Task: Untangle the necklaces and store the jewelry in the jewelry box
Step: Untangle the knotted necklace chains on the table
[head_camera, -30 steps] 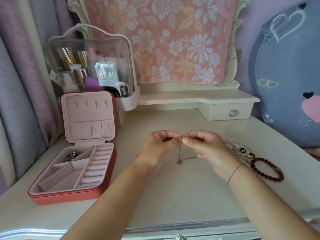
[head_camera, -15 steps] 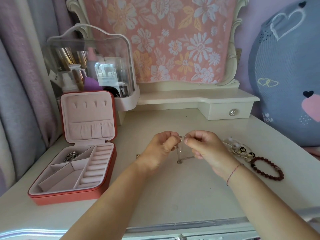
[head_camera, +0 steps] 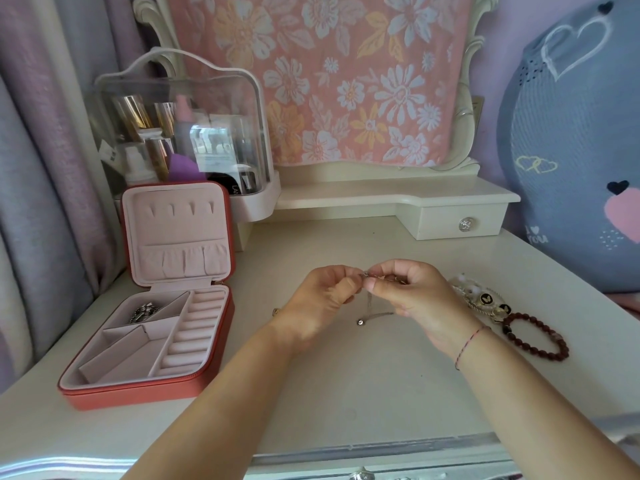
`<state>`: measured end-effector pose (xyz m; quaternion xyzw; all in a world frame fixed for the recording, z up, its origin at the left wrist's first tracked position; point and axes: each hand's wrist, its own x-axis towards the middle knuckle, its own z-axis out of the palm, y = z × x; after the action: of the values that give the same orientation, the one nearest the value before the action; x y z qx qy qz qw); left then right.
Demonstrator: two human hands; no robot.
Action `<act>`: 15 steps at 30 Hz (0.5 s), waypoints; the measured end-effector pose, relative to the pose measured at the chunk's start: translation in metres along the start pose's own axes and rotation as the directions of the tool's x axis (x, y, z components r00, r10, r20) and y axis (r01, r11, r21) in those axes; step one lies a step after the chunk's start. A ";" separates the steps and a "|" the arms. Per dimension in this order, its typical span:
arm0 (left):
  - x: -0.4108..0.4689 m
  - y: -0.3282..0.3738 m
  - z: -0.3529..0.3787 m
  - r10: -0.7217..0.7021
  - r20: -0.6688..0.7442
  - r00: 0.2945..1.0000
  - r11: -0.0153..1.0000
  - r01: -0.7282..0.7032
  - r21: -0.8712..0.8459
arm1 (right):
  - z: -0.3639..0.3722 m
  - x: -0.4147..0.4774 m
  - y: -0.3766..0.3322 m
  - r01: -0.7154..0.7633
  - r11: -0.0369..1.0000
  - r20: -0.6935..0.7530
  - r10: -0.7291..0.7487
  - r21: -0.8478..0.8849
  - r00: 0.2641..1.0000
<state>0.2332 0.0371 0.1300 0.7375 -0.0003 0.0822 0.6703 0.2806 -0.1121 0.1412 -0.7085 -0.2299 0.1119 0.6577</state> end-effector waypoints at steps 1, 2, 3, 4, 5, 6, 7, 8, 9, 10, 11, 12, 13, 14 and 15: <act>0.000 0.000 -0.001 0.000 0.000 1.000 1.000 0.000 -0.001 | 0.000 -0.001 -0.001 0.008 1.000 0.005 -0.008 -0.004 1.000; 0.000 0.000 -0.001 -0.001 -0.001 1.000 1.000 0.001 -0.003 | 0.000 -0.002 -0.003 0.018 1.000 0.007 -0.018 -0.007 1.000; 0.000 0.001 -0.002 -0.003 -0.004 1.000 1.000 0.003 -0.006 | 0.000 -0.003 -0.004 0.028 1.000 0.007 -0.028 -0.014 1.000; 0.000 0.001 -0.003 -0.004 -0.007 1.000 1.000 0.004 -0.011 | 0.000 -0.003 -0.004 0.037 0.999 0.004 -0.037 -0.020 0.999; 0.001 0.001 -0.004 -0.003 -0.008 1.000 1.000 0.003 -0.013 | 0.000 -0.004 -0.004 0.040 0.999 -0.002 -0.040 -0.023 0.999; 0.001 0.000 -0.005 -0.003 -0.009 1.000 1.000 0.003 -0.007 | 0.000 -0.004 -0.004 0.038 0.999 -0.011 -0.039 -0.021 0.999; 0.001 0.000 -0.005 -0.006 -0.011 1.000 1.000 0.006 0.000 | -0.001 -0.003 -0.003 0.031 0.999 -0.019 -0.031 -0.015 0.999; 0.001 0.000 -0.005 -0.012 -0.013 1.000 1.000 0.012 -0.002 | -0.001 -0.002 -0.002 0.022 1.000 -0.024 -0.022 -0.003 0.999; 0.001 0.000 -0.005 -0.017 -0.008 1.000 1.000 0.017 -0.017 | -0.001 -0.001 -0.002 0.010 1.000 -0.024 -0.009 0.016 1.000; 0.001 0.001 -0.004 -0.022 0.005 1.000 0.999 0.022 -0.040 | -0.001 0.000 -0.001 -0.003 0.999 -0.016 0.004 0.038 1.000; 0.001 0.001 -0.003 -0.029 0.022 0.999 0.997 0.030 -0.068 | -0.001 0.000 -0.001 -0.015 0.998 -0.003 0.015 0.058 1.000; 0.001 0.002 -0.002 -0.038 0.039 0.999 0.994 0.042 -0.102 | 0.000 0.001 0.000 -0.020 0.997 0.012 0.020 0.068 1.000; 0.001 0.002 -0.001 -0.052 0.051 0.997 0.988 0.059 -0.140 | 0.000 0.000 0.000 -0.021 0.998 0.031 0.019 0.061 0.999; 0.001 0.001 0.000 -0.069 0.063 0.996 0.980 0.080 -0.181 | 0.001 0.001 0.000 -0.017 0.999 0.049 0.015 0.039 0.999; 0.001 0.001 0.001 -0.085 0.079 0.993 0.971 0.100 -0.218 | 0.001 0.001 0.000 -0.011 1.000 0.065 0.010 0.017 0.998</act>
<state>0.2343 0.0366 0.1309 0.6598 0.0017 0.0245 0.7510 0.2807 -0.1106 0.1407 -0.6999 -0.2467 0.1403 0.6554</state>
